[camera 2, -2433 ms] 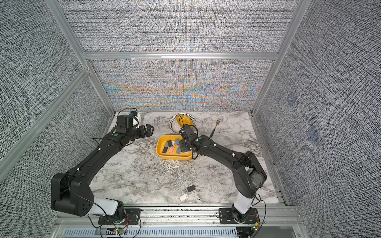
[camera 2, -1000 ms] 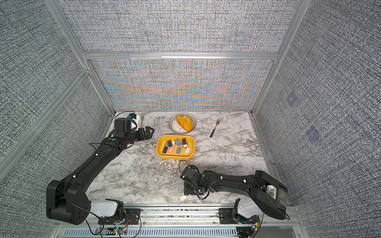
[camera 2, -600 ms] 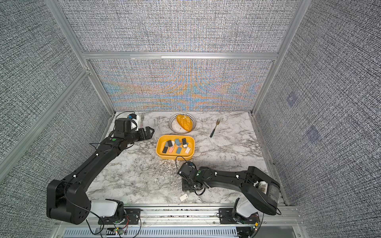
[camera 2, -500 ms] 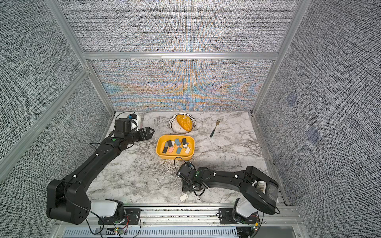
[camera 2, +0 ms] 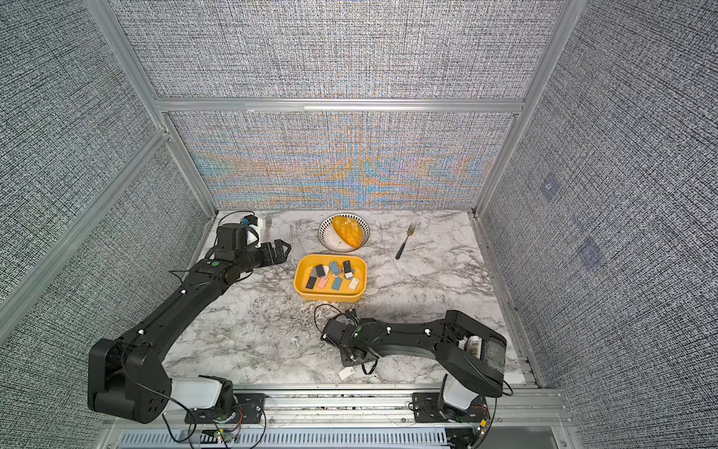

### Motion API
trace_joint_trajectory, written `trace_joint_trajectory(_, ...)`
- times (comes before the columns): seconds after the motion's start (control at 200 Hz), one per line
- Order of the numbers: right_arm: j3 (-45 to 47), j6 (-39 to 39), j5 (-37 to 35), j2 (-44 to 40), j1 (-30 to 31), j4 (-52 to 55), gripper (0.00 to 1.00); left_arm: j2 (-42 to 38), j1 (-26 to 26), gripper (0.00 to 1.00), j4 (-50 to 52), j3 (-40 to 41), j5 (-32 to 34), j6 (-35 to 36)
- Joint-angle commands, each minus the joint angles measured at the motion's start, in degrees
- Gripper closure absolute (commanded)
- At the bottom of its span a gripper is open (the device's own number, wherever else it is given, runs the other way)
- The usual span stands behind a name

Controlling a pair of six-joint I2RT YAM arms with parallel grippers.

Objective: Put the eraser in the storage box
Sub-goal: Pick up the eraser from the center of the board, then place the eraser in the storage box.

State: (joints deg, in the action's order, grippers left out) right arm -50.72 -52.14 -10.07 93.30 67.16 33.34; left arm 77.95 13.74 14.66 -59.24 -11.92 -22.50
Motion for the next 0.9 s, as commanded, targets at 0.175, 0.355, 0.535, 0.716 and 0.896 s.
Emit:
trace_joint_trajectory(0.175, -1.82, 0.19, -4.42, 2.79, 1.05, 5.88, 0.77, 0.14, -0.03, 0.0, -1.37, 0.09, 0.41, 0.49)
trace_joint_trajectory(0.355, -6.94, 1.45, -9.61, 1.76, 0.03, 9.14, 0.77, 0.18, -0.03, 0.0, -1.37, 0.01, 0.32, 0.41)
trace_joint_trajectory(0.535, -14.65, 7.13, -12.93, 0.87, -4.42, 8.3, 0.77, 0.0, -0.03, 0.0, -1.21, -0.17, 0.66, 0.46)
trace_joint_trajectory(0.716, -25.09, 17.58, -12.92, 5.16, -10.05, 2.2, 0.77, 0.01, -0.03, 0.0, -0.95, -0.35, 0.8, 0.53)
trace_joint_trajectory(0.896, -37.57, 27.29, -9.88, 13.79, -14.66, -2.34, 0.77, -0.14, -0.04, 0.0, -0.73, -0.57, 1.17, 0.38)
